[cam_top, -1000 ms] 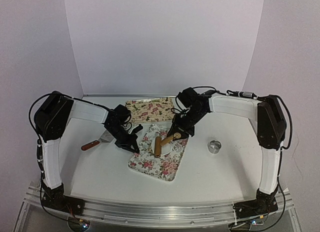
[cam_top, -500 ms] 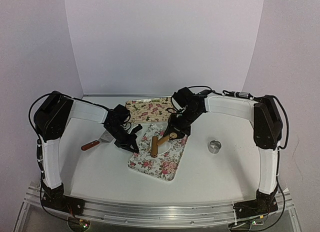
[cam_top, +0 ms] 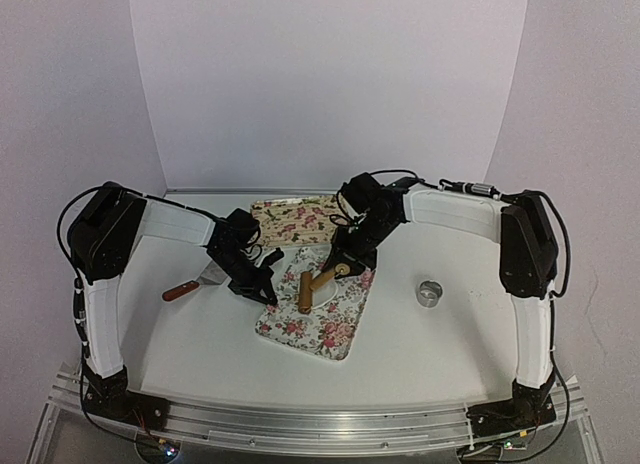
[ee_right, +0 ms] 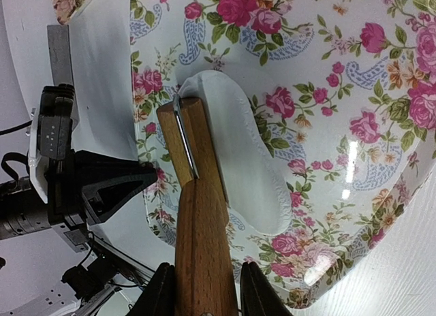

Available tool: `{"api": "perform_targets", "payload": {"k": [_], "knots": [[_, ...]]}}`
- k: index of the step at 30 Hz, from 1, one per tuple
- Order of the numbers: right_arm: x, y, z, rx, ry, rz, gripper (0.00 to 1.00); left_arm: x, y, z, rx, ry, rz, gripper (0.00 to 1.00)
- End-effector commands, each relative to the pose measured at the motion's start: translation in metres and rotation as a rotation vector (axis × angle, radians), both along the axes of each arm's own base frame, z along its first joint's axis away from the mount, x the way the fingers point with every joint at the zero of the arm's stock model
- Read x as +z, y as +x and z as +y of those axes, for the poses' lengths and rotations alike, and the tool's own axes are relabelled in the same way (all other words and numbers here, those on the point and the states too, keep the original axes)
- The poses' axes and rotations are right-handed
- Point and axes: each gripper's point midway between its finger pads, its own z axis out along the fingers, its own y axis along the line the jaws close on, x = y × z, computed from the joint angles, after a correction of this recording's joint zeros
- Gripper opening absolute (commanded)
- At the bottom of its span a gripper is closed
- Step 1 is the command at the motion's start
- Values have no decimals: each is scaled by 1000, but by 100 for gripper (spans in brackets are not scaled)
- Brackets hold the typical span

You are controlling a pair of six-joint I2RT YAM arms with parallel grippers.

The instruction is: Roll out the dumpling wrappers from the dough

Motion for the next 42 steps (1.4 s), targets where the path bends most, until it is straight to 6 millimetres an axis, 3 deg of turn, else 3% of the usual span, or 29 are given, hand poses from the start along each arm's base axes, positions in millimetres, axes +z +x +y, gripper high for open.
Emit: {"api": "perform_targets", "payload": {"k": [1,10,22,28,31,33,37,40,42], "knots": [[-141,-70,-129,-22,-705,247,0,-25,-7,6,-13,66,14,0],[-149,-68,-126,-14,-713,263,0,-23,-4,4,-13,61,10,0],[-161,-82,-138,-20,-756,325,0,-24,-6,6,-10,68,11,0],[-152,-72,-128,-5,-715,290,0,-23,-5,7,-5,73,6,0],[-126,-52,-100,41,-617,207,0,-21,-4,9,5,78,1,0],[-96,-36,-70,80,-500,135,0,-19,-2,10,14,75,-1,0],[-22,-26,-8,157,-246,23,0,-16,2,12,31,70,-3,0],[30,-29,14,174,-116,-36,0,-15,3,12,35,66,-6,0],[53,-33,16,169,-78,-64,0,-14,3,12,37,65,-7,0]]}}
